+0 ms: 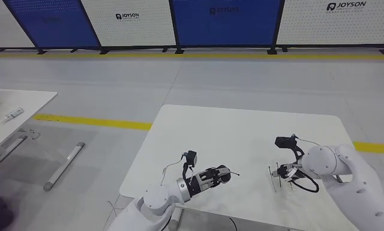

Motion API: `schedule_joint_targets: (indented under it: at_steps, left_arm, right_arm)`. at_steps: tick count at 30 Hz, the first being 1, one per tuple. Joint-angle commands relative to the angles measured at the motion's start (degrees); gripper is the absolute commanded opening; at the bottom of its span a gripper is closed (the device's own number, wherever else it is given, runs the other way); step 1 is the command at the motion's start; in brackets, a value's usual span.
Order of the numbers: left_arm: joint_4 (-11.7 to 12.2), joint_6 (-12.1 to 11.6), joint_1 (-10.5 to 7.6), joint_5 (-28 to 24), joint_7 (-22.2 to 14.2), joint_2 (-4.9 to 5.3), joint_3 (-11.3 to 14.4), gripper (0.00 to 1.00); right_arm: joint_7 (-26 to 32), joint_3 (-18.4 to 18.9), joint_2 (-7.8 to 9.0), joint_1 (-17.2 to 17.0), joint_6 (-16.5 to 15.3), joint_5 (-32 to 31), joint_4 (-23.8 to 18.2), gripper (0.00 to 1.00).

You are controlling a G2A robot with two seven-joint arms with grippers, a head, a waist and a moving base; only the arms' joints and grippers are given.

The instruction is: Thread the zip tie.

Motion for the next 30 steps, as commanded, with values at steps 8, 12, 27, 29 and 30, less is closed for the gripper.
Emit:
schedule_joint_targets:
  at_steps: [8, 12, 27, 29, 30]
  left_arm:
    - [0.0, 0.0, 0.0, 0.0, 0.0, 0.0, 0.0, 0.0]
    - [0.0, 0.0, 0.0, 0.0, 0.0, 0.0, 0.0, 0.0]
    - [0.0, 0.0, 0.0, 0.0, 0.0, 0.0, 0.0, 0.0]
    - [0.0, 0.0, 0.0, 0.0, 0.0, 0.0, 0.0, 0.0]
    - [0.0, 0.0, 0.0, 0.0, 0.0, 0.0, 0.0, 0.0]
  right_arm:
    - [0.08, -0.68, -0.25, 0.3, 1.01, -0.63, 1.29, 0.35]
    - [0.08, -1.31, -0.49, 0.8, 1.24, -0.56, 2.25, 0.3]
    - [0.08, -5.94, -2.03, 4.78, 1.83, 0.14, 7.5, 0.29]
    - [0.08, -6.56, -2.23, 5.31, 1.87, 0.32, 8.11, 0.25]
    - [0.08, -6.8, -2.31, 5.53, 1.91, 0.4, 8.41, 0.24]
